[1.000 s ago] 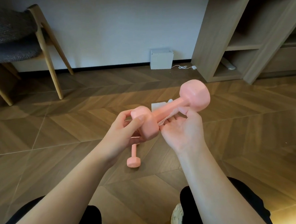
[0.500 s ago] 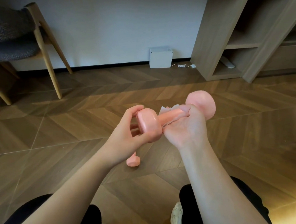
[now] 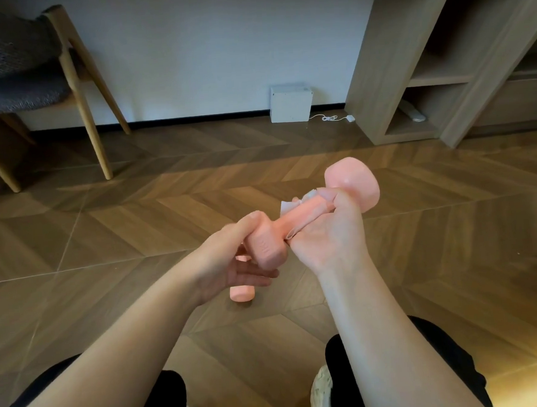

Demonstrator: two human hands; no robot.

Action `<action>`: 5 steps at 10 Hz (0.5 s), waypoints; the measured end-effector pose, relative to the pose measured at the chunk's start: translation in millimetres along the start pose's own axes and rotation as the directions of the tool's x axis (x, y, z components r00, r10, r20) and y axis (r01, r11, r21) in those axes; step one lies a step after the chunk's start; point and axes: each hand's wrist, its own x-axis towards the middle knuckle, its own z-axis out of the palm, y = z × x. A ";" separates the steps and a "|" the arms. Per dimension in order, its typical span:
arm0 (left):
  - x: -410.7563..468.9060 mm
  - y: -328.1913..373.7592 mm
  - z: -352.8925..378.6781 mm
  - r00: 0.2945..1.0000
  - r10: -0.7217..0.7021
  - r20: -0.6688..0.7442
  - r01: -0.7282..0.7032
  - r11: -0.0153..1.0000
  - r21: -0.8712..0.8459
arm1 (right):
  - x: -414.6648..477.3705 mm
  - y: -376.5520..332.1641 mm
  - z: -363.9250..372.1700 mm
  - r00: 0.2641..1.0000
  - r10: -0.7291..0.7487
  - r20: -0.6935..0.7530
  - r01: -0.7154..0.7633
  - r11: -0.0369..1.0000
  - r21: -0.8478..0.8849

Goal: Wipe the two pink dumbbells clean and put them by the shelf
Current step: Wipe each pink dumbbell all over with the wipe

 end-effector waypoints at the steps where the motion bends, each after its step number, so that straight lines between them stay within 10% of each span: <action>1: 0.1 -7.2 -6.5 0.960 0.265 -0.086 -0.236 0.937 0.257 | 4.1 -3.9 1.1 1.000 -0.018 0.013 0.018 1.000 0.000; 3: 1.7 -5.1 -10.8 0.993 0.110 0.045 -0.113 0.991 0.070 | 8.2 -5.1 -0.6 0.999 -0.028 0.021 0.027 0.999 0.040; 5: -1.7 -5.2 -7.1 0.935 0.352 -0.054 -0.328 0.911 0.251 | 2.3 -4.4 2.1 0.997 -0.076 0.020 0.075 0.994 0.079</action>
